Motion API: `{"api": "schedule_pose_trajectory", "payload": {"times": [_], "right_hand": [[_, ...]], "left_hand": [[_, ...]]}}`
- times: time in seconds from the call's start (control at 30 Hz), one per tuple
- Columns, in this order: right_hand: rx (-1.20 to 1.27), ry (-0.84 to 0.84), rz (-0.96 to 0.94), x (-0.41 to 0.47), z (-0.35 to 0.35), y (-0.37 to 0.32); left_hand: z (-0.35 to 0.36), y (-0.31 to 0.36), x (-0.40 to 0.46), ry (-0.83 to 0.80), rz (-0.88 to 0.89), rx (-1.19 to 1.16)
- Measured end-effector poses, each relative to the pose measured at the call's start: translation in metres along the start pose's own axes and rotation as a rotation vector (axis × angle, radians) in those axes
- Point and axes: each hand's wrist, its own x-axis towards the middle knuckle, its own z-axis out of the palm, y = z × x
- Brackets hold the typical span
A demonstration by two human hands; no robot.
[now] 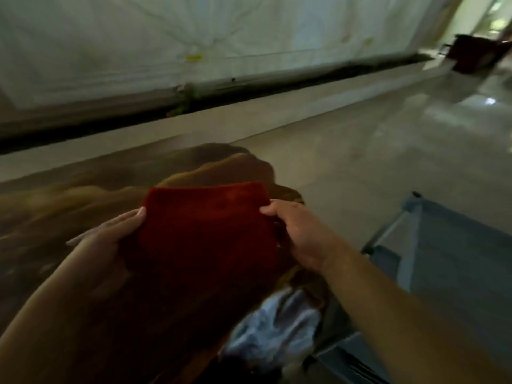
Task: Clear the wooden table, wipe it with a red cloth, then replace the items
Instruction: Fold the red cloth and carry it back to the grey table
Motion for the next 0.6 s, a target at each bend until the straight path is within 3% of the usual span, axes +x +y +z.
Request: {"api": "schedule_pose_trajectory", "payload": {"times": [0.13, 0.4, 0.6], "right_hand": [[0.118, 0.271, -0.006, -0.056, -0.101, 0.007], [0.187, 0.559, -0.015, -0.208, -0.32, 0.053], [0.225, 0.773, 0.104, -0.285, -0.418, 0.095]], "left_hand": [[0.11, -0.052, 0.02, -0.087, -0.083, 0.018], [0.343, -0.187, 0.042, -0.301, -0.32, 0.133], [0.455, -0.27, 0.048, -0.374, -0.509, 0.262]]}}
